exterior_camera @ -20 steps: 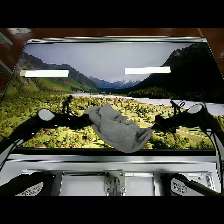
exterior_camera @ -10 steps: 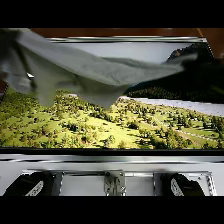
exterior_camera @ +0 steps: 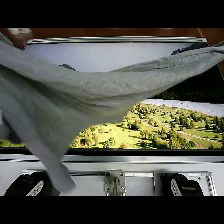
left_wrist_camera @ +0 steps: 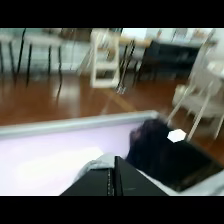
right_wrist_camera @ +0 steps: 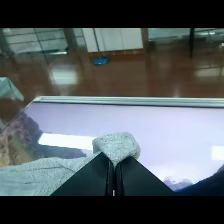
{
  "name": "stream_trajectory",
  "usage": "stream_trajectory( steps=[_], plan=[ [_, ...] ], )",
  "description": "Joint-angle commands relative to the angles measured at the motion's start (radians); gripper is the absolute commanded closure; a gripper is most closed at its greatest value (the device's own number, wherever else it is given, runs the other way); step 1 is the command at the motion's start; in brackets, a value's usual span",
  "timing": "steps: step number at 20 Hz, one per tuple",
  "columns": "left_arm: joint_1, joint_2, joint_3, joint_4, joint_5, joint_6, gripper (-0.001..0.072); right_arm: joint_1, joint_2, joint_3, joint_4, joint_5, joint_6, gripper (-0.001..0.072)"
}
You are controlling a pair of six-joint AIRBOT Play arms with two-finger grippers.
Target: Fold the shirts.
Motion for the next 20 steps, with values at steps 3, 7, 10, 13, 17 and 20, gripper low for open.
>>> stream_trajectory(
  steps=[3,7,10,13,17,20],
  plan=[
    [0.000,-0.007,-0.249,0.093,-0.255,-0.085,0.0670,0.002,-0.154,0.005,-0.069,0.246,0.098,0.0656],
    [0.000,-0.032,-0.612,0.089,-0.214,-0.110,0.0670,0.002,-0.376,-0.065,-0.124,0.351,0.103,0.0656],
    [0.000,-0.119,-0.770,0.006,-0.039,-0.140,0.0670,0.002,-0.565,-0.097,-0.248,0.176,0.122,0.0656],
    [0.000,-0.269,-0.797,-0.158,0.189,-0.136,0.0670,0.002,-0.737,-0.097,-0.146,-0.032,0.185,0.0655],
    [0.000,-0.511,-0.797,-0.323,0.307,-0.050,0.0670,0.048,-0.922,-0.097,0.021,-0.020,0.199,0.0655],
    [0.020,-0.630,-0.761,-0.427,0.165,-0.018,0.0656,0.106,-0.969,-0.095,0.015,0.014,0.199,0.0654]
  ],
)
